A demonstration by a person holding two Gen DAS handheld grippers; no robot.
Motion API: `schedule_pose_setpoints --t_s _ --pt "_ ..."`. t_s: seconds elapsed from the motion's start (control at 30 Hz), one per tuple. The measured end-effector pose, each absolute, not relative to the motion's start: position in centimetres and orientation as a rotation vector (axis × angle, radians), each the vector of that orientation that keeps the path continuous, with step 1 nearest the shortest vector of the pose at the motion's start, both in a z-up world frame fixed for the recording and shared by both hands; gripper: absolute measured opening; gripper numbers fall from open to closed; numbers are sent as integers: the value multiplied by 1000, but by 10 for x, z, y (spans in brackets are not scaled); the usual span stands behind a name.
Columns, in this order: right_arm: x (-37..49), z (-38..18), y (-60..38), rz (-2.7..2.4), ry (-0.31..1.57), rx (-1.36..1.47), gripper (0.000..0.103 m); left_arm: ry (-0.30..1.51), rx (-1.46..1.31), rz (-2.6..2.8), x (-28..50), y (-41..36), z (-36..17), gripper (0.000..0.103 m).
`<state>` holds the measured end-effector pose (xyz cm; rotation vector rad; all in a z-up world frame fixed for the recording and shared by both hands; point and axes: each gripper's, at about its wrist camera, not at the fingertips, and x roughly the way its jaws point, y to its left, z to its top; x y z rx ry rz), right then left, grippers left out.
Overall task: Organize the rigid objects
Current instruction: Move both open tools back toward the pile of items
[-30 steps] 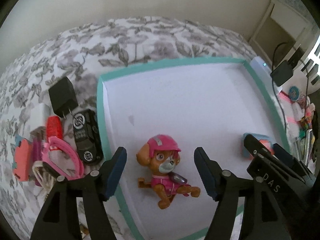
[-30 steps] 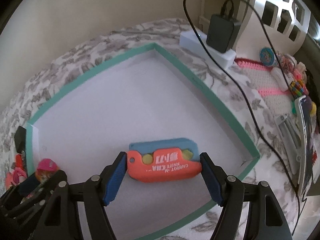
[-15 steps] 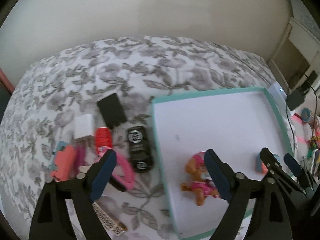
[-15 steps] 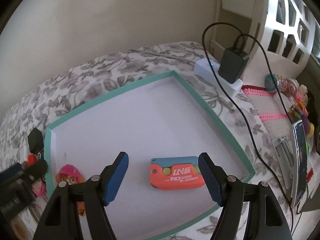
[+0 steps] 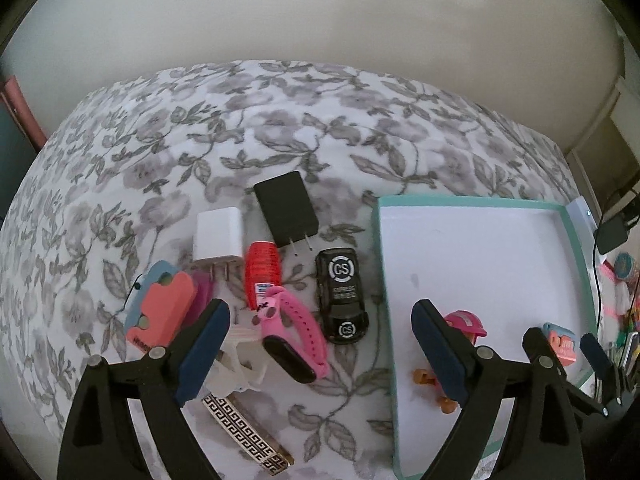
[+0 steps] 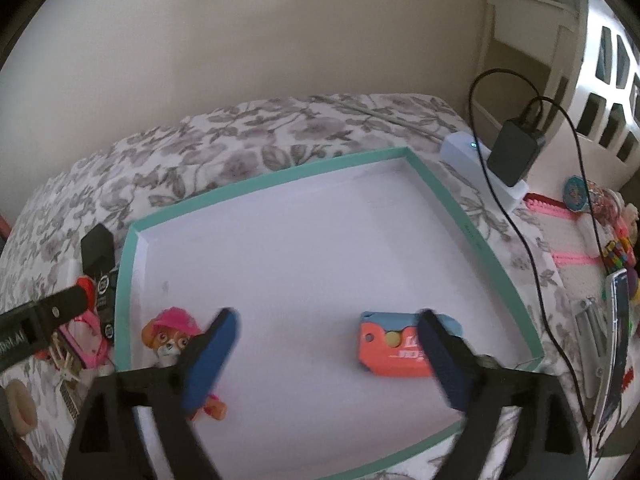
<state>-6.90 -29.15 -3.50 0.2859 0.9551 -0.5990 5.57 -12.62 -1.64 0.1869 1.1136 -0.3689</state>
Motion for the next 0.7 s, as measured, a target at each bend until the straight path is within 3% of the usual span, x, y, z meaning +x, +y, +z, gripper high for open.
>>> schedule_pose_setpoints --t_s 0.7 --pt "-66 -21 -279 -520 909 374 103 981 72 -308 74 -75 15 93"
